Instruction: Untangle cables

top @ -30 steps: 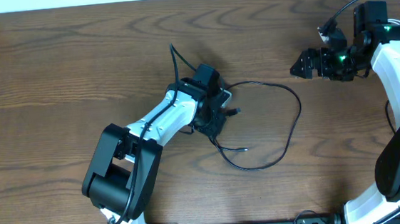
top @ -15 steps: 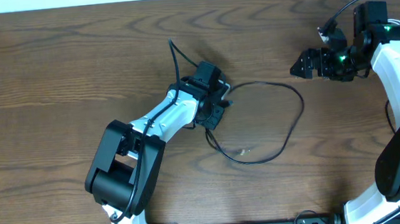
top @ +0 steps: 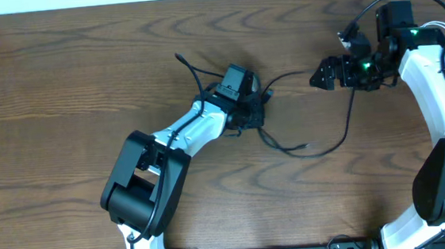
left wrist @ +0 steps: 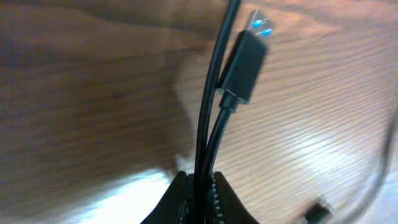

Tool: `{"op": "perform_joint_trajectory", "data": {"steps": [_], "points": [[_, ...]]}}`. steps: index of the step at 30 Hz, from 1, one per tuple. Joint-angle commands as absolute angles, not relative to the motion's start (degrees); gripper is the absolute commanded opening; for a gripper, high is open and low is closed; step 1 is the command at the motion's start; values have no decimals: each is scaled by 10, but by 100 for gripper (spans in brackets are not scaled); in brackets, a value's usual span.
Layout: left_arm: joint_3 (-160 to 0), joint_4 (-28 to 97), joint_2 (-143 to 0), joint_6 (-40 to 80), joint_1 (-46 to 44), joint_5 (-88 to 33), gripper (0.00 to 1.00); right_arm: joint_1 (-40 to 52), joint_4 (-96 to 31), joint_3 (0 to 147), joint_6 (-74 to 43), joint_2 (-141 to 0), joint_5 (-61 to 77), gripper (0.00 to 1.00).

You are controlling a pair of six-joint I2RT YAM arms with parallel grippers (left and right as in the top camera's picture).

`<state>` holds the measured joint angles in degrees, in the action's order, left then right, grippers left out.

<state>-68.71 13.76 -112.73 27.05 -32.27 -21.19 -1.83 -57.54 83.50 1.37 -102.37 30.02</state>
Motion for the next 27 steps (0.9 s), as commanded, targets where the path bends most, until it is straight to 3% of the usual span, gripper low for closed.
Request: {"op": "perform_joint_trajectory", "data": {"steps": [1,7,9,14,20,27], "points": [[-696,132,-1131,333,-328,-206,16,-4,-572,835,-20,-1023,308,99],[-697,149,-1122,274,-291,-123,45,35,-548,835,-76,-1023,293,96],[-697,162,-1110,251,-273,-123,49,51,-538,835,-103,-1023,269,96],[-697,206,-1057,231,-225,-95,51,96,-516,835,-146,-1023,230,94],[-697,306,-964,230,-150,-48,56,161,-505,834,-186,-1023,150,85],[-697,387,-915,229,-97,-49,56,240,-472,816,-238,-1024,57,62]]}}
